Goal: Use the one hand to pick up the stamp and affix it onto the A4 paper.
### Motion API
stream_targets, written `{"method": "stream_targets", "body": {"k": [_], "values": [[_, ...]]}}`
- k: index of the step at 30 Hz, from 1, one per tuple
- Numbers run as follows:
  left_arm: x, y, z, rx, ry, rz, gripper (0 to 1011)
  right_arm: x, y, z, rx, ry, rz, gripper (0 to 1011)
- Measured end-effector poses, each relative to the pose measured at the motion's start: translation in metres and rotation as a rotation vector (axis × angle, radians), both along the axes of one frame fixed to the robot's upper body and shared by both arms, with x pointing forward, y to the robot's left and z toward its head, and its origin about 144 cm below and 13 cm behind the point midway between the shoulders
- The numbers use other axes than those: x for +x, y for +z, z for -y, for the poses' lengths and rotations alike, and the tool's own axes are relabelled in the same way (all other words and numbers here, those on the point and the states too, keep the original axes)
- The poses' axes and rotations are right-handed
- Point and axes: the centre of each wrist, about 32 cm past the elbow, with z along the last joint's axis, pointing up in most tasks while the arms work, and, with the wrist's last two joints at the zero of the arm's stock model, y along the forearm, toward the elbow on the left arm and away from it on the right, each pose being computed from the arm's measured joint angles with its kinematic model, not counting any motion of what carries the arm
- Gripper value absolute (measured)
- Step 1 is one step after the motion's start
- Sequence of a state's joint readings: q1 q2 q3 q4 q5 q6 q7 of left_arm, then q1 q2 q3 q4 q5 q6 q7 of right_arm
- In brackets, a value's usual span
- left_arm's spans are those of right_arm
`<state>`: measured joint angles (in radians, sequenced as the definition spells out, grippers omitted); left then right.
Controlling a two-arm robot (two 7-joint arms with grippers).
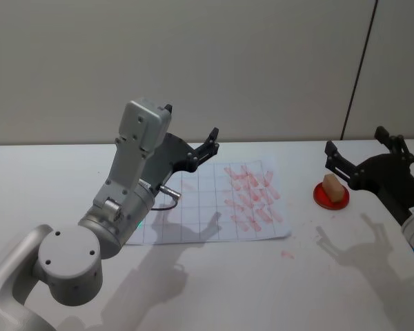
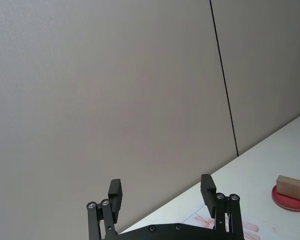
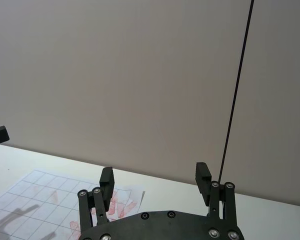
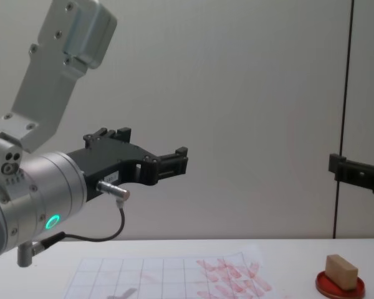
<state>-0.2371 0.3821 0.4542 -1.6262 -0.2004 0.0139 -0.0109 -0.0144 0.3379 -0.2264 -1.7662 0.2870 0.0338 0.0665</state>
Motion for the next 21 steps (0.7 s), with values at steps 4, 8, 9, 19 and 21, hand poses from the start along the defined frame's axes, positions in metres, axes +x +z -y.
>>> {"method": "stream_targets", "body": {"k": [4,8,9,19,21], "values": [[0.0000,0.0000,0.0000,0.000,0.000,0.000,1001,-0.0001,0.0002,-0.0001,0.001,0.000,0.000,1001],[0.0000,0.0000,0.0000,0.000,0.000,0.000,1001,-0.0001,0.0002,-0.0001,0.001,0.000,0.000,1001],[0.0000,0.0000,0.0000,0.000,0.000,0.000,1001,-0.0001,0.0002,-0.0001,0.001,0.000,0.000,1001],[0.0000,0.0000,0.0000,0.000,0.000,0.000,1001,-0.0001,0.0002,0.0000,0.001,0.000,0.000,1001],[0.0000,0.0000,0.0000,0.000,0.000,0.000,1001,-0.0001,0.0002,0.0000,0.001,0.000,0.000,1001]]}}
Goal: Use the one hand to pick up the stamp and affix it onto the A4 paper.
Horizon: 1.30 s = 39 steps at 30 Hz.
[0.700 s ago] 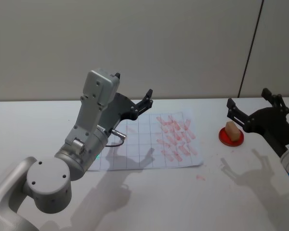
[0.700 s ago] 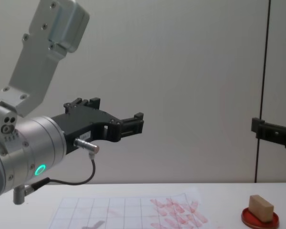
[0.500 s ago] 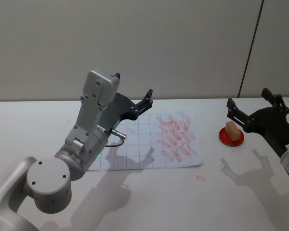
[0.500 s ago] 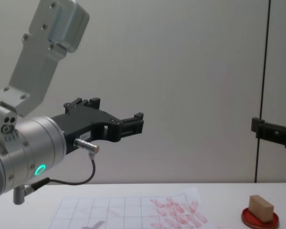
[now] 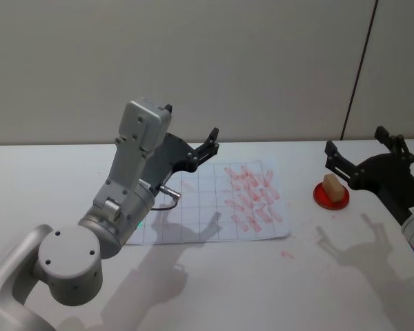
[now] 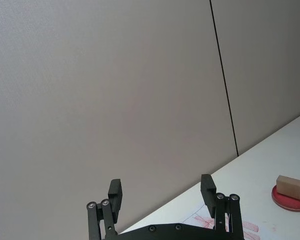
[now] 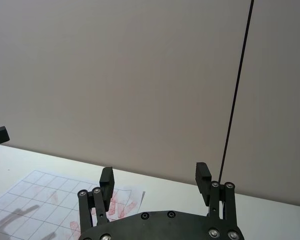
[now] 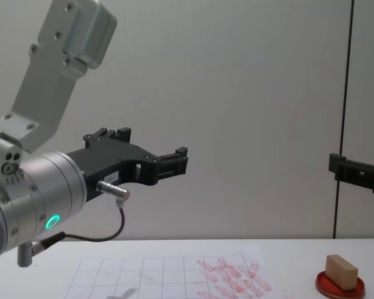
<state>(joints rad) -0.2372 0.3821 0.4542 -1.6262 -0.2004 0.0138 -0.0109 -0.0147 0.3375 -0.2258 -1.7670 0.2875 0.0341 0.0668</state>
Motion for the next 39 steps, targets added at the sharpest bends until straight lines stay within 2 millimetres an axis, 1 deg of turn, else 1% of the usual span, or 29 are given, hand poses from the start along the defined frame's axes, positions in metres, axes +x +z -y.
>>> {"method": "stream_targets", "body": {"k": [16,27,35,39], "values": [[0.000,0.000,0.000,0.000,0.000,0.000,1001,0.000,0.000,0.000,-0.001,-0.004,-0.004,1001],[0.000,0.000,0.000,0.000,0.000,0.000,1001,-0.001,-0.001,-0.005,-0.018,-0.072,-0.079,1001],[0.000,0.000,0.000,0.000,0.000,0.000,1001,0.009,-0.005,-0.004,-0.048,-0.142,-0.174,1001],[0.000,0.000,0.000,0.000,0.000,0.000,1002,0.020,-0.008,-0.002,-0.066,-0.170,-0.224,1001]]}}
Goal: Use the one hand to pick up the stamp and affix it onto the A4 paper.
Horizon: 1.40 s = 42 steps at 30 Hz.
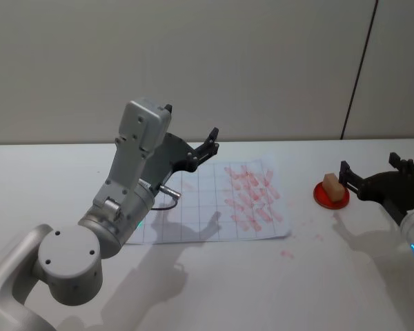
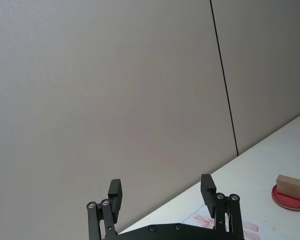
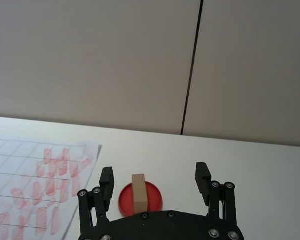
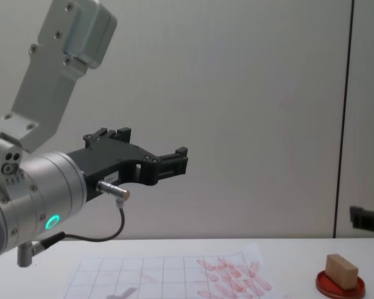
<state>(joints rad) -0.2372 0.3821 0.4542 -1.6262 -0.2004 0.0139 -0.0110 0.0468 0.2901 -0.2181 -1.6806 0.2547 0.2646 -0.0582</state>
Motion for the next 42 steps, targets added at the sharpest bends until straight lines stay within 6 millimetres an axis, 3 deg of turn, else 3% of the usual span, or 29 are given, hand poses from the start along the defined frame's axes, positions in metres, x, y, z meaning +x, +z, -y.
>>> {"method": "stream_targets", "body": {"k": [16,33,42], "values": [[0.000,0.000,0.000,0.000,0.000,0.000,1001,0.034,-0.015,-0.002,-0.027,-0.018,-0.120,1001],[0.000,0.000,0.000,0.000,0.000,0.000,1001,0.046,-0.030,-0.008,-0.032,0.006,-0.188,1001],[0.000,0.000,0.000,0.000,0.000,0.000,1001,0.050,-0.035,-0.008,-0.032,0.014,-0.193,780]]}}
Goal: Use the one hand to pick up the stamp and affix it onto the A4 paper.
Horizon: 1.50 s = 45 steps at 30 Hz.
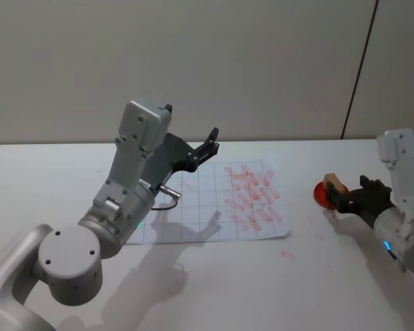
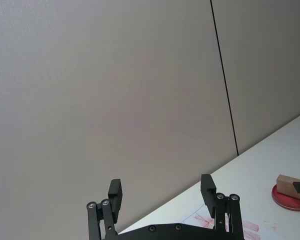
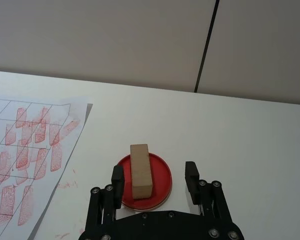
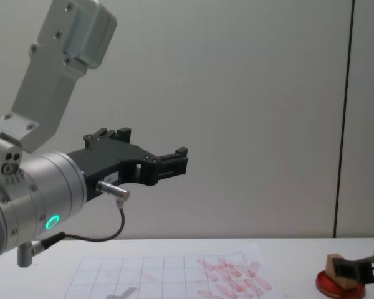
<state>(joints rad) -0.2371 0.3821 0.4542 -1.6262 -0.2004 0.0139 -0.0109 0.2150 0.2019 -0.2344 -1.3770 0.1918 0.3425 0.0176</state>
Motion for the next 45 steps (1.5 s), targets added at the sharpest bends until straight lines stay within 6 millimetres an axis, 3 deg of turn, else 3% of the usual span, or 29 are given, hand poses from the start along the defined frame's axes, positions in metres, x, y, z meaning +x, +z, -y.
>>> {"method": "stream_targets", "body": {"k": [13,16,19,45], "values": [[0.000,0.000,0.000,0.000,0.000,0.000,1001,0.007,-0.005,-0.003,0.011,0.033,0.002,405],[0.000,0.000,0.000,0.000,0.000,0.000,1001,0.008,-0.007,-0.004,0.014,0.038,-0.001,260],[0.000,0.000,0.000,0.000,0.000,0.000,1001,0.009,-0.007,-0.004,0.015,0.040,-0.004,210],[0.000,0.000,0.000,0.000,0.000,0.000,1001,0.014,-0.012,-0.004,0.024,0.007,-0.057,211]]}}
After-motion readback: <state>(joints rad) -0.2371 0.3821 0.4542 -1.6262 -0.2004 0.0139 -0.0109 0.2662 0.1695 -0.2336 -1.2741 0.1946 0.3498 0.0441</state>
